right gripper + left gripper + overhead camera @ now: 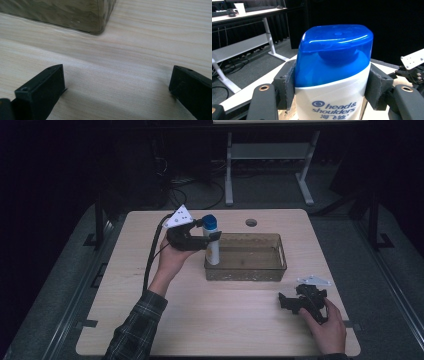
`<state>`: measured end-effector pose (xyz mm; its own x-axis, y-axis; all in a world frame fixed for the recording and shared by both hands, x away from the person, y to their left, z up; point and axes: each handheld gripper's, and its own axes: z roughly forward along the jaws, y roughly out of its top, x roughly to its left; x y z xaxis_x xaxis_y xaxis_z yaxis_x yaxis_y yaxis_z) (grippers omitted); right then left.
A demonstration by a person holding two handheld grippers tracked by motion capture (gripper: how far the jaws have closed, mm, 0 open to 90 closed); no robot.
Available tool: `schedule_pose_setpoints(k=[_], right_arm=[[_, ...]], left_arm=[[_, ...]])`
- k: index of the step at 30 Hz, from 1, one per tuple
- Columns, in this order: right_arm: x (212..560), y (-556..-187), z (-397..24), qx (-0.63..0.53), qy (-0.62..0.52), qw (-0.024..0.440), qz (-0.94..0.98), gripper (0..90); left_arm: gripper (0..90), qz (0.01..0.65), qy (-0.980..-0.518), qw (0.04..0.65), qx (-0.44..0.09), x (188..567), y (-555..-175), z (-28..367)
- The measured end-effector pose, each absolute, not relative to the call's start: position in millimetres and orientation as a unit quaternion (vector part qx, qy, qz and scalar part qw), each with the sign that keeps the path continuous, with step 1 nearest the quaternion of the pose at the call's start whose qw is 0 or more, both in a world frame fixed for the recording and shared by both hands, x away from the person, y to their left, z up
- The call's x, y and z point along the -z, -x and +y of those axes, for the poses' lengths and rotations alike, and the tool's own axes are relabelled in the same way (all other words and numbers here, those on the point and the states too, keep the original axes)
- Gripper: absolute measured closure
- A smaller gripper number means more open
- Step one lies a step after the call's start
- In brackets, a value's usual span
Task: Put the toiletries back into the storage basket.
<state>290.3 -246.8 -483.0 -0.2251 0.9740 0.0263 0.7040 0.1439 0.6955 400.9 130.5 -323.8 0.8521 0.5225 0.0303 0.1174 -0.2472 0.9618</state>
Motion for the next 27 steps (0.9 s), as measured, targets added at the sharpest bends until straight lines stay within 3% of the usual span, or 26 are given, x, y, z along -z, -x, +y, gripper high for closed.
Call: schedule_pose_setpoints(k=[27], right_arm=[[483,-290,-247,-0.301,-0.581,0.225,0.722,0.0]], left_arm=[[34.7,0.212,-0.786,0.553,-0.176,366,-411,124]])
